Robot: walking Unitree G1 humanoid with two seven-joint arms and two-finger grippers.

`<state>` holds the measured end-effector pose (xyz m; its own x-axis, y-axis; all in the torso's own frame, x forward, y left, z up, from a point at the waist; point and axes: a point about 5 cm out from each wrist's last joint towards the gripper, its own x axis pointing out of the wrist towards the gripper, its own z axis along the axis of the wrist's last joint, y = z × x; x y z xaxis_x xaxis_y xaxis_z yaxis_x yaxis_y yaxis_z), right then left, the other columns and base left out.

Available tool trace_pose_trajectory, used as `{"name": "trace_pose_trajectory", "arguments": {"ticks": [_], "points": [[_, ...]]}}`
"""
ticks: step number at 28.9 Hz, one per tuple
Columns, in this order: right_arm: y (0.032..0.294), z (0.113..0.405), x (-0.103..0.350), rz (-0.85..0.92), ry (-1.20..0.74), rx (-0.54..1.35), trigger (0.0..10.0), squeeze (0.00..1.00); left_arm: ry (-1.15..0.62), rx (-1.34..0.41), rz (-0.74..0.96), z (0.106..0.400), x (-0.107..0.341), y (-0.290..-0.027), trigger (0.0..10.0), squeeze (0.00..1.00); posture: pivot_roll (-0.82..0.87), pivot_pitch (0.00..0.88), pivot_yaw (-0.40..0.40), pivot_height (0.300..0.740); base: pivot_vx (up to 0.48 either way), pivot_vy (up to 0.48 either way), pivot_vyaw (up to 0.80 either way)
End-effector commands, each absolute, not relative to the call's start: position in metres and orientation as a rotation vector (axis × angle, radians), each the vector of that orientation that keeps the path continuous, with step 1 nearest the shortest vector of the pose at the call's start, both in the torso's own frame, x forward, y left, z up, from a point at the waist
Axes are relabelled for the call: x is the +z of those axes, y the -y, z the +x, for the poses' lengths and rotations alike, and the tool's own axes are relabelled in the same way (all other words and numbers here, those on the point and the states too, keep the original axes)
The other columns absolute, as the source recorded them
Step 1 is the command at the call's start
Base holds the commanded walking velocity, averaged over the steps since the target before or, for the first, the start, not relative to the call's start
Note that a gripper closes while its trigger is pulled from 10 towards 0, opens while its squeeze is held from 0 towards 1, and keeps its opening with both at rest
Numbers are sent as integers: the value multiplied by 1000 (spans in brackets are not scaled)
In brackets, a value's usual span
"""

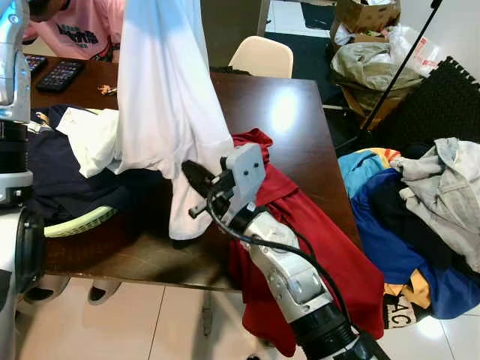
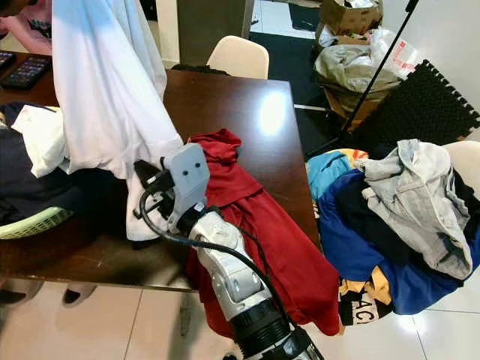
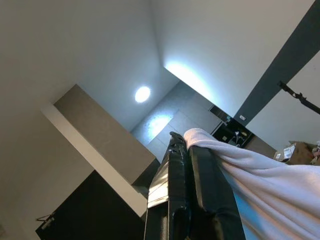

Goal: Hang hanger

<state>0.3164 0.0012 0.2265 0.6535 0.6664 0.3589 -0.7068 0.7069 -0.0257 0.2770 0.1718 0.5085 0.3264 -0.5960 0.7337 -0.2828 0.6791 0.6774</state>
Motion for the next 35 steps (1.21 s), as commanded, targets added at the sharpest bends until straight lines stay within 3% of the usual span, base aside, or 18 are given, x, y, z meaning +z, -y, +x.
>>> {"name": "trace_pose_trajectory", "arguments": {"ticks": [1, 3, 5, 7, 13, 19, 20, 26, 35], "points": [[-8, 315, 231, 203, 345, 777, 10000, 1000, 1309, -241, 860, 269, 514, -169, 10000, 0, 72, 141, 5, 740, 0, 0, 0], [-8, 315, 231, 203, 345, 777, 10000, 1000, 1309, -241, 860, 269, 514, -169, 10000, 0, 72, 141, 5, 740, 0, 0, 0], [23, 313, 248, 261, 401, 748, 10000, 1000, 1279, -244, 854, 276, 507, -170, 10000, 0, 56, 152, 9, 740, 0, 0, 0], [33, 311, 254, 274, 427, 740, 10000, 1000, 1268, -245, 853, 278, 504, -171, 10000, 0, 55, 152, 9, 740, 0, 0, 0], [48, 302, 270, 341, 477, 799, 10000, 1000, 1244, -243, 853, 284, 498, -172, 10000, 0, 50, 158, 9, 740, 0, 0, 0], [45, 291, 270, 369, 460, 920, 10000, 1000, 1234, -242, 852, 286, 495, -173, 10000, 0, 49, 161, 5, 740, 0, 0, 0], [43, 287, 268, 376, 442, 969, 10000, 0, 1228, -240, 851, 288, 494, -174, 10000, 0, 50, 161, 6, 740, 0, 0, 0], [37, 267, 257, 348, 368, 1143, 10000, 0, 1203, -239, 855, 292, 488, -176, 10000, 0, 46, 157, 10, 740, 0, 0, 0], [25, 285, 244, 194, 350, 875, 10000, 0, 1193, -248, 847, 296, 485, -176, 10000, 0, 46, 149, 13, 740, 0, 0, 0]]}}
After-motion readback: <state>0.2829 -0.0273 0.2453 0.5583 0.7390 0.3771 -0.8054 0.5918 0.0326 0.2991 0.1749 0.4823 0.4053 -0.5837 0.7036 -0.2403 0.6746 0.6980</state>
